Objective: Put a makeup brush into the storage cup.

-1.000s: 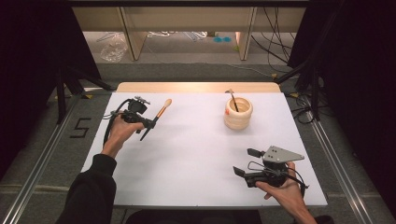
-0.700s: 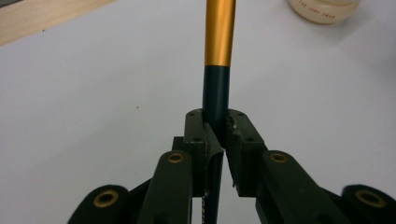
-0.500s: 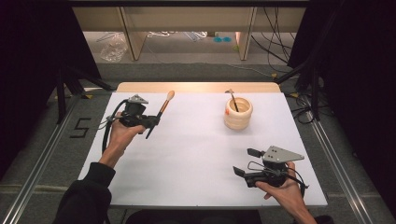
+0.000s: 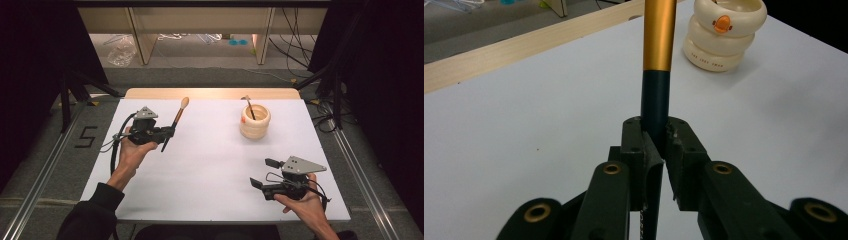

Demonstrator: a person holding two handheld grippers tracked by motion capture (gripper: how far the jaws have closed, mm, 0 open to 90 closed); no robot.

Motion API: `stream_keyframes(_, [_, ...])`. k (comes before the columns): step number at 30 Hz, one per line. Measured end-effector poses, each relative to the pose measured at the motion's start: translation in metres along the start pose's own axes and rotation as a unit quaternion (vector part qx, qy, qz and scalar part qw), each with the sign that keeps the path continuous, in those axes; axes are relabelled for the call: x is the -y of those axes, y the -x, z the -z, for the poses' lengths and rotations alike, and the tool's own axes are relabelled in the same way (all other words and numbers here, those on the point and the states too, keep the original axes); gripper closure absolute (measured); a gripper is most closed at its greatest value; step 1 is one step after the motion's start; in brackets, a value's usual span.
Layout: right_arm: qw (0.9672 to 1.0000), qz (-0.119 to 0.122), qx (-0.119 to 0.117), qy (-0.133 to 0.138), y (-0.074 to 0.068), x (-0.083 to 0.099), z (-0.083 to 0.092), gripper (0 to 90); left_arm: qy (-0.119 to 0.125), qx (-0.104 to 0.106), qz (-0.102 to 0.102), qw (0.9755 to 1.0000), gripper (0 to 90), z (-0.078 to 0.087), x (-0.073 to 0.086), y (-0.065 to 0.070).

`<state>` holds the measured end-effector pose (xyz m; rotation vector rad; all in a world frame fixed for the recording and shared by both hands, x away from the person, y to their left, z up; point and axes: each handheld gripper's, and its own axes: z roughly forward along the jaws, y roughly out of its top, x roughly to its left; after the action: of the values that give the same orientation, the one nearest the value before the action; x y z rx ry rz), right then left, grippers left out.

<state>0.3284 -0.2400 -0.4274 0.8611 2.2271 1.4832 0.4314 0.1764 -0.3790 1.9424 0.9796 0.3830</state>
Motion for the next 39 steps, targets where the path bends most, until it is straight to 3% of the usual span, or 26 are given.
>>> stream_keyframes(1, [1.0000,0.001,0.002,-0.006,0.000,0.000,0.001,16.7,-0.002,0.003,-0.002,1.0000,78.8,0.001,0.001,0.001])
stream_keyframes(2, [1.0000,0.001,0.002,-0.005,0.000,0.000,0.001,16.7,0.009,0.006,0.008,0.9999,78.8,0.002,0.003,0.003])
stream_keyframes(9, [1.0000,0.001,0.005,0.002,-0.001,-0.002,0.001,16.7,0.019,0.016,-0.005,0.9997,78.8,0.008,0.009,0.014])
stream_keyframes(12, [1.0000,0.000,0.003,0.004,-0.001,-0.003,0.001,16.8,0.030,0.021,0.005,0.9993,78.8,0.010,0.012,0.019])
stream_keyframes(21, [0.9999,-0.008,-0.002,0.014,-0.002,-0.009,0.000,16.8,0.059,0.041,0.009,0.9974,78.8,0.017,0.021,0.034])
stream_keyframes(23, [0.9997,-0.009,-0.008,0.021,-0.002,-0.011,0.000,16.9,0.064,0.047,0.018,0.9967,78.8,0.018,0.024,0.039])
stream_keyframes(29, [0.9988,-0.014,-0.007,0.046,-0.002,-0.017,-0.003,16.9,0.066,0.057,0.011,0.9961,78.8,0.018,0.027,0.052])
stream_keyframes(39, [0.9977,-0.014,-0.017,0.064,-0.005,-0.030,-0.011,18.3,0.075,0.076,-0.004,0.9943,78.8,0.017,0.027,0.070])
